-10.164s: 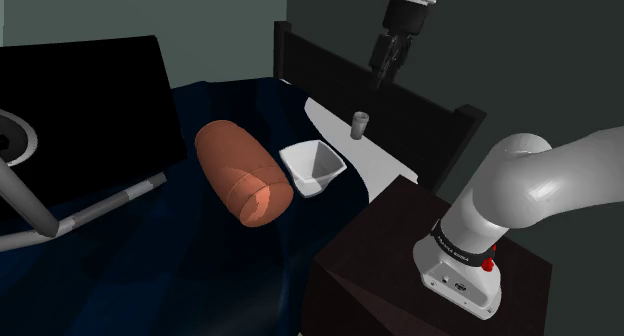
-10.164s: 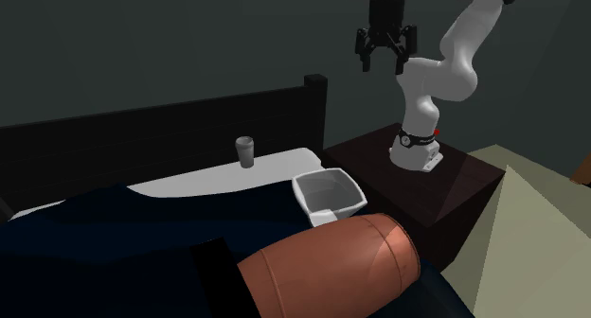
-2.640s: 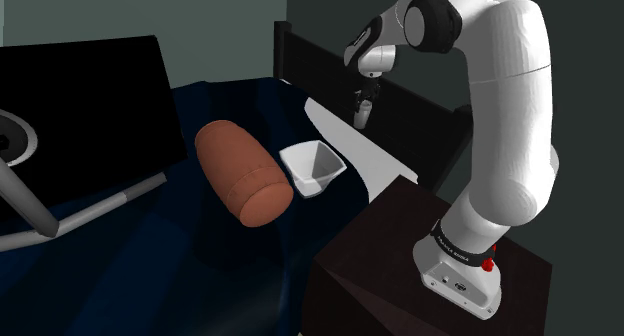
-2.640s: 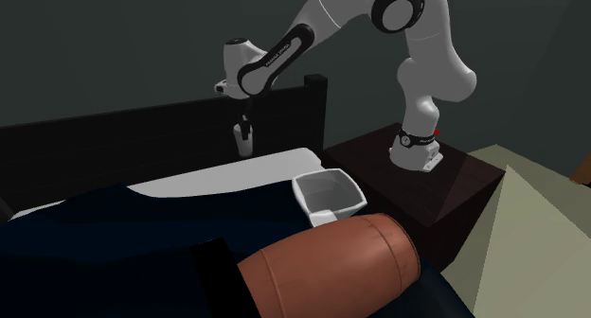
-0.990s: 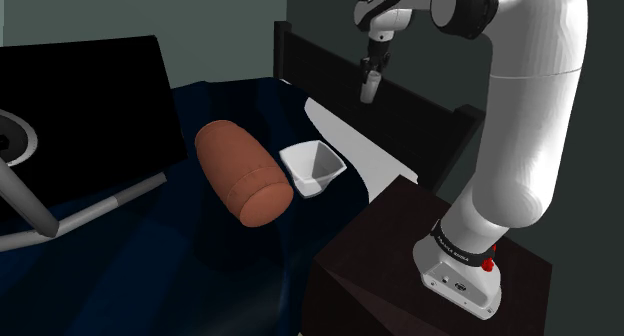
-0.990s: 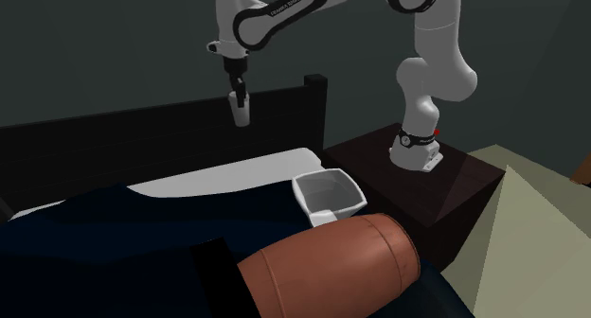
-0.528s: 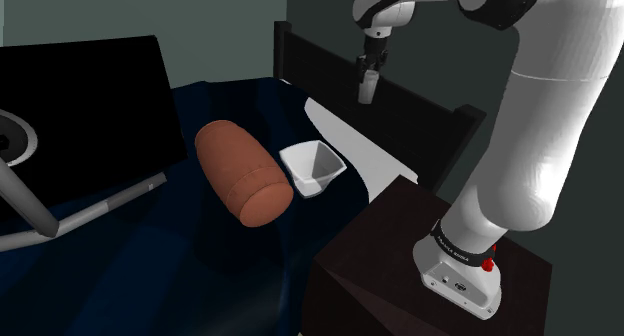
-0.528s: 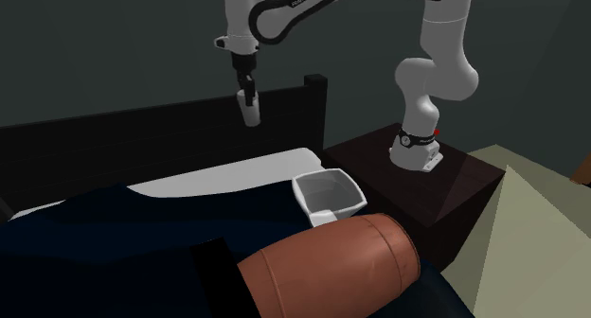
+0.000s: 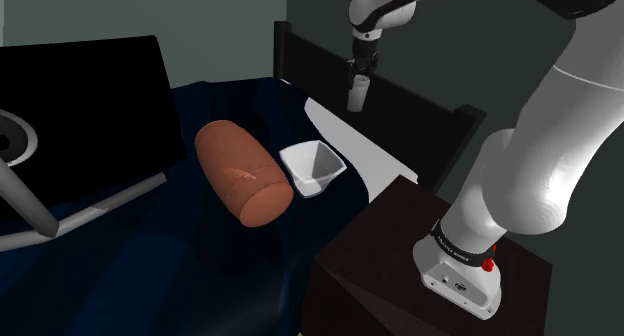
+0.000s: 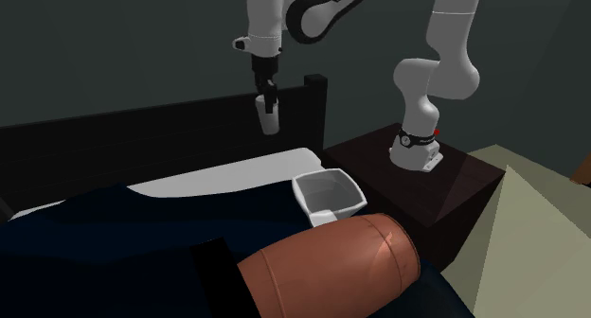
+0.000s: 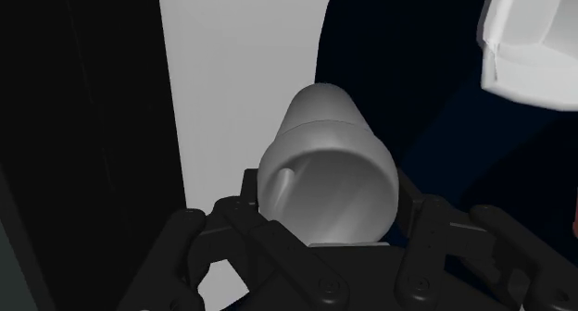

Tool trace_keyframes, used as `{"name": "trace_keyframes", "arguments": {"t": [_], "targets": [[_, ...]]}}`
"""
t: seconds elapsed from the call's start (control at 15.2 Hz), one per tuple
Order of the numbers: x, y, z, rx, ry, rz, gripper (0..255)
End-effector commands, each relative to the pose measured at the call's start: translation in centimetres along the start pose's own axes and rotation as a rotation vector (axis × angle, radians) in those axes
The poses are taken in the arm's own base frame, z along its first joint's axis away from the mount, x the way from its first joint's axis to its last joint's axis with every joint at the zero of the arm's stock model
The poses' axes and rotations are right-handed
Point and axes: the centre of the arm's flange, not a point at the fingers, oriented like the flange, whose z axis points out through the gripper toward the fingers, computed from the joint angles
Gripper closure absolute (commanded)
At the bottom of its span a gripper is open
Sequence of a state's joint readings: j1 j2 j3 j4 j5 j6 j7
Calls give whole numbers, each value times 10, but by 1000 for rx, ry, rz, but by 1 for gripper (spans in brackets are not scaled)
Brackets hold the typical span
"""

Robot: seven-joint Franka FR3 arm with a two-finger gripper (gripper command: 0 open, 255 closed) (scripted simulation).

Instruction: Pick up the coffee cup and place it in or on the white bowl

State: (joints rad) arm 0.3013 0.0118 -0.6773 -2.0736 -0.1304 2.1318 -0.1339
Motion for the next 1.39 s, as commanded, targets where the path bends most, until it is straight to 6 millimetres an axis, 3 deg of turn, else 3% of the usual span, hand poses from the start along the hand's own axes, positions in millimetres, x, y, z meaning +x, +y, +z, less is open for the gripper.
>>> {"name": "trace_keyframes", "arguments": {"t": [0.0,1.25,1.32], "targets": [[-13,-23,-5,-2,1,1,255],[-110,-249,-57,-2,1,1,255],[-110,-250,-52,-2,1,1,255]]}}
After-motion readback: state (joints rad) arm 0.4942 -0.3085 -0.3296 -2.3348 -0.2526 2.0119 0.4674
